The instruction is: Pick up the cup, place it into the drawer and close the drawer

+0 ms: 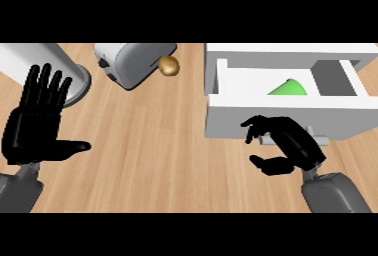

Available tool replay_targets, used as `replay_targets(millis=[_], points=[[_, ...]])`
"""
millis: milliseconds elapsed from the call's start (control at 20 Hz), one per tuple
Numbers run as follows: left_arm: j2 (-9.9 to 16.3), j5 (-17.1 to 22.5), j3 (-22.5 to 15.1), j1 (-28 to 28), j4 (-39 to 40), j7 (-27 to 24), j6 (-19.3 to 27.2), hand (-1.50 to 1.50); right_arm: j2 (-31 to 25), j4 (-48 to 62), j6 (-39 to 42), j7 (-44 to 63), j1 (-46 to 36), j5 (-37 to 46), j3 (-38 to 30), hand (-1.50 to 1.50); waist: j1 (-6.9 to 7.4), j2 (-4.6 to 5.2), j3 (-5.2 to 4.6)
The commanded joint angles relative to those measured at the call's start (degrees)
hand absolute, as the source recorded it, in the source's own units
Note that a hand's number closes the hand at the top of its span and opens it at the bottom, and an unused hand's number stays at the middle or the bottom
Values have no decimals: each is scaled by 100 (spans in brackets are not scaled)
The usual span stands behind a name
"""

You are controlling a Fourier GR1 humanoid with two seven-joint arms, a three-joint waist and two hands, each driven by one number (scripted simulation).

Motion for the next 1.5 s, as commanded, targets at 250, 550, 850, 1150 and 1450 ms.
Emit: replay_targets(millis=[250, 550, 850, 1150, 1450], points=[[-64, -112, 566, 664, -31, -95, -746, -150, 396, 2530, -543, -554, -1173, 775, -77, -150, -24, 5, 0], [-35, -115, 843, 406, 368, 47, -1118, -150, 534, 4765, -956, -1233, -2540, 686, -743, -150, 26, 33, 3], [-264, -223, 901, 472, 618, -82, -1513, -150, 227, 5977, -896, -2045, -3222, 526, -1179, -150, 37, 50, 4], [-80, -38, 1032, 416, 292, 325, -1447, -150, 111, 6907, -945, -2110, -3907, 577, -1388, -150, 206, 106, 12], [-158, -240, 923, 476, 382, 128, -1631, -150, -445, 7298, -655, -2419, -4252, 476, -1599, -150, 378, 192, 19]])
